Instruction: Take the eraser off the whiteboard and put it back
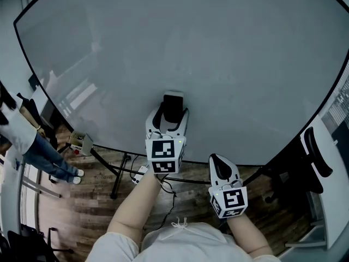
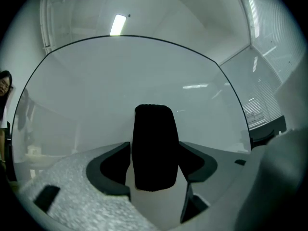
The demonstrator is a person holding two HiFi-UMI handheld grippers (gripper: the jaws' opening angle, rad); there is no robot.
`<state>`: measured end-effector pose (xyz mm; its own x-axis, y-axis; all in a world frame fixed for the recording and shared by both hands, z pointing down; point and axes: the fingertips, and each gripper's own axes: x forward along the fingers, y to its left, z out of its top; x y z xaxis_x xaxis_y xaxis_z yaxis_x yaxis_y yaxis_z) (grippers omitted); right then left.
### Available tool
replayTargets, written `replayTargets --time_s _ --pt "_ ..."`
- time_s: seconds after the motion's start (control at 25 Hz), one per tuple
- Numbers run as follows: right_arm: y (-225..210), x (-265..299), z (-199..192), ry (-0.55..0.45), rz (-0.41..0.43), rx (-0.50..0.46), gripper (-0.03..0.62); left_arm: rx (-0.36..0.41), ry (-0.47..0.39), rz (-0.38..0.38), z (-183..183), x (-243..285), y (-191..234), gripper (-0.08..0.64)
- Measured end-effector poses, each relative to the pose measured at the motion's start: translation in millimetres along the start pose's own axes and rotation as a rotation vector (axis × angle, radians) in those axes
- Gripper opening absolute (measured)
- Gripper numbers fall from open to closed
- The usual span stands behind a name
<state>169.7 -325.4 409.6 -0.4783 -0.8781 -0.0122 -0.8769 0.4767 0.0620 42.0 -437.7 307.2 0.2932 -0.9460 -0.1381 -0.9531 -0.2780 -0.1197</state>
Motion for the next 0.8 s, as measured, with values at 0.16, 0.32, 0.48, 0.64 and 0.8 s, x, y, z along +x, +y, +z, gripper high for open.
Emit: replayTargets --time_s 0.16,0.32,0.48,0.64,0.8 --pt "-0.9 0.1 0.1 -0.003 -0.003 0.003 0.028 0.016 -0.008 0.023 -2.1 0.0 0.9 0.291" --pt "-0.4 -0.8 -0.8 -0.001 -0.003 0.004 0.028 0.011 -0.012 0.019 -1.5 -0.9 -0.7 0.264" --pt "2.2 -3.4 -2.3 0.006 -0.006 0.003 0.028 0.013 -0.017 0.002 -0.3 -8.0 -0.2 0.259" --pt "6.7 -7.7 -2.5 0.008 -0.012 0.003 0.028 0.016 -0.023 -0.029 -2.0 -25.9 -5.0 0.259" --pt "15.8 -13.1 -3.2 0.01 -0.011 0.005 0.028 0.021 -0.034 -0.052 -9.1 -54.9 -11.0 0.259"
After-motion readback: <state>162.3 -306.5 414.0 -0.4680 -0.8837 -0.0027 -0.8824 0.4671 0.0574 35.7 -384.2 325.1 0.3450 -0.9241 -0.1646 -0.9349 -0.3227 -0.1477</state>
